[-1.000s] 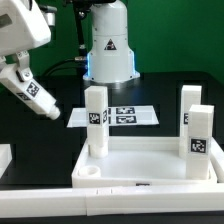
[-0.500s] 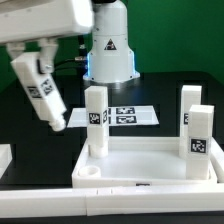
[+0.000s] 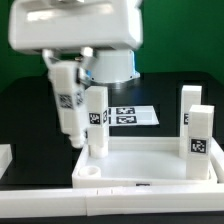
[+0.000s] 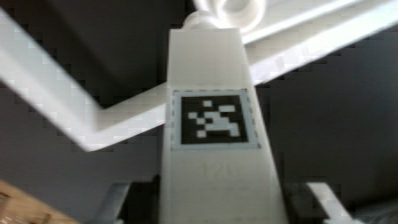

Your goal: Assemble desk

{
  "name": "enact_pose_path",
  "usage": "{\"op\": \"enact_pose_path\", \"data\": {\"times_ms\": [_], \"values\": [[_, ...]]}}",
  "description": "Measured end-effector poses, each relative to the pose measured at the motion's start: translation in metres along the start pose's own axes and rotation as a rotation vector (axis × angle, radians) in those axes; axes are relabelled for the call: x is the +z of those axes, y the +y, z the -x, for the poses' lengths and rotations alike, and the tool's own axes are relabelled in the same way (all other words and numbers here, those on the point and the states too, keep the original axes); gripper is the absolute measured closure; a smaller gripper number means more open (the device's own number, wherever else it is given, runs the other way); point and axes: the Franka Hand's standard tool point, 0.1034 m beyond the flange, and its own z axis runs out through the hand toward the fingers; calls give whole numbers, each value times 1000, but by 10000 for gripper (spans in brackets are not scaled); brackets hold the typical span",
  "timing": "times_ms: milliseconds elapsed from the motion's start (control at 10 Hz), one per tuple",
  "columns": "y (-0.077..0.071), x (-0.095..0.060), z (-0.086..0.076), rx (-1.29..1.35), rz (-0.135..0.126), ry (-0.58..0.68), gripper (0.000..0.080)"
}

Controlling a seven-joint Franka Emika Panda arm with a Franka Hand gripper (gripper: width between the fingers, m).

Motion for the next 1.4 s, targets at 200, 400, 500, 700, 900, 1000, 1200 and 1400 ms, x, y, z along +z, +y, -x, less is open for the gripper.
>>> {"op": "enact_pose_path", "data": {"times_ms": [200,400,500,700,900,1000,1200,1400], "values": [[-16,13,-9,-99,7,27,515],[-15,14,-8,-96,9,23,515],[-15,14,-8,-97,9,23,515],[-20,20,-3,-102,10,24,515],[-21,24,1,-108,13,19,515],[-21,26,2,-110,15,18,515],[-17,30,5,-115,23,11,515],[-17,35,9,-121,29,6,515]]}}
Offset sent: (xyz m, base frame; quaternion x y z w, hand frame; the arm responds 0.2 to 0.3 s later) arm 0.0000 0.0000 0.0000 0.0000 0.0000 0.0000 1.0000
